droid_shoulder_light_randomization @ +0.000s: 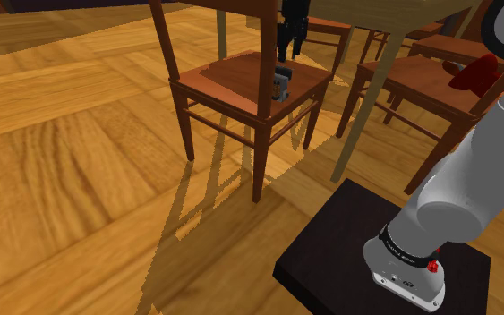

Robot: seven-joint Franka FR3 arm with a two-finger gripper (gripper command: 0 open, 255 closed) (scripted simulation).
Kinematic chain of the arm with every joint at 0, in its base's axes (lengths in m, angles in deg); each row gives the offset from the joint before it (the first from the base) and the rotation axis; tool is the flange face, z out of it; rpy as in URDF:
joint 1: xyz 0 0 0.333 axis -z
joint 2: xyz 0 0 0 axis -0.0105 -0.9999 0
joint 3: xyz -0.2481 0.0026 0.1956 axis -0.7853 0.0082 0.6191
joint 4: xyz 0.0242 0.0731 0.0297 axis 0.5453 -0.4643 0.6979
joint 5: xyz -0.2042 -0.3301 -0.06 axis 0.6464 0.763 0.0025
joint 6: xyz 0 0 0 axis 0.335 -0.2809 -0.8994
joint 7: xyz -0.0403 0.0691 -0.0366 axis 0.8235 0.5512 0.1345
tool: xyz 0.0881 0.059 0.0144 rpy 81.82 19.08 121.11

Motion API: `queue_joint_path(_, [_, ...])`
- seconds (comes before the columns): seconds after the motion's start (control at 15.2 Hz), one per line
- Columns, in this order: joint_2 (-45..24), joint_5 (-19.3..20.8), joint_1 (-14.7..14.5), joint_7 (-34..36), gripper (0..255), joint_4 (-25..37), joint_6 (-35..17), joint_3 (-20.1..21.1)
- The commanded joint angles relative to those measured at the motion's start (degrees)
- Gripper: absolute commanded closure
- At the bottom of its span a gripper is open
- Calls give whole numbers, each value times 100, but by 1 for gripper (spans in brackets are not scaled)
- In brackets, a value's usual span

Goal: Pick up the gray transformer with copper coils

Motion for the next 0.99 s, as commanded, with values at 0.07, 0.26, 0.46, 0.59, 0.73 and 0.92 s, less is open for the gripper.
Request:
queue_joint_path(0.07, [-65,-12,6,-13,0,-70,-160,-7])
queue_joint_path(0.26, [-19,-6,4,-6,0,-358,-403,-5])
queue_joint_path(0.46, [1,-3,4,-3,0,-504,-529,-4])
queue_joint_path(0.59, [-1,-4,5,-7,255,-501,-527,-6])
queue_joint_path(0.73, [1,-3,5,-7,255,-501,-526,-6])
queue_joint_path(0.92, [2,-3,5,-7,255,-504,-528,-6])
